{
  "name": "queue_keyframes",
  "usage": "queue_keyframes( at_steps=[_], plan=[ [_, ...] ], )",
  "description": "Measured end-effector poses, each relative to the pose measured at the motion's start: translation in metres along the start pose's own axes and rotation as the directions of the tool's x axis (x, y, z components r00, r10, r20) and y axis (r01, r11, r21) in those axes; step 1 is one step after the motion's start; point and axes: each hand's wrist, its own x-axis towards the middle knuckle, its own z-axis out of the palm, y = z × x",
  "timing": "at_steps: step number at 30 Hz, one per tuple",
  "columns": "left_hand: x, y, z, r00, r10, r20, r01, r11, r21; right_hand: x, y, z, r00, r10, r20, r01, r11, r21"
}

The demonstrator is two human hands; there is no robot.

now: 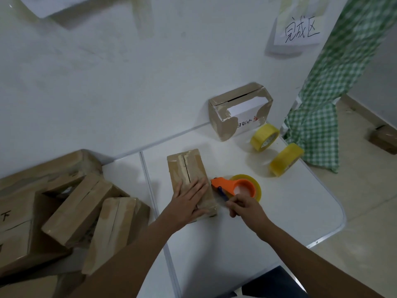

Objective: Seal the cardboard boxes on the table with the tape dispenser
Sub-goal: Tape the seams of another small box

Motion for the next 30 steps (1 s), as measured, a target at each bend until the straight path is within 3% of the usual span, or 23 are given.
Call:
queue_keyframes(
  at_steps=[7, 10, 13, 15, 21, 30],
  plan=[
    [-0.001, 0.006, 0.003, 0.993, 0.094, -0.066, -0.066, 0.936, 0.346, -0.001, 0.009, 0.002, 0.994, -0.055, -0.096, 0.036, 0.982, -0.186],
    [0.000, 0.007, 0.002, 0.998, 0.065, -0.018, -0.056, 0.952, 0.301, 0.002, 0.012, 0.001, 0.991, -0.044, -0.125, 0.019, 0.980, -0.199],
    [0.001, 0.007, 0.000, 0.999, -0.017, 0.030, 0.013, 0.993, 0.121, 0.005, 0.013, 0.004, 0.989, -0.051, -0.138, 0.026, 0.984, -0.176],
    [0.004, 0.012, -0.001, 0.996, -0.072, -0.045, 0.075, 0.996, 0.056, 0.009, 0.015, 0.007, 0.983, -0.084, -0.166, 0.049, 0.978, -0.201],
    [0.005, 0.008, 0.015, 0.968, 0.012, -0.249, 0.023, 0.990, 0.138, 0.020, 0.029, 0.017, 0.948, -0.267, -0.171, 0.175, 0.890, -0.421],
    [0.008, 0.008, 0.026, 0.944, 0.054, -0.325, 0.014, 0.979, 0.205, 0.045, 0.027, 0.049, 0.898, -0.424, -0.119, 0.279, 0.757, -0.591]
  ],
)
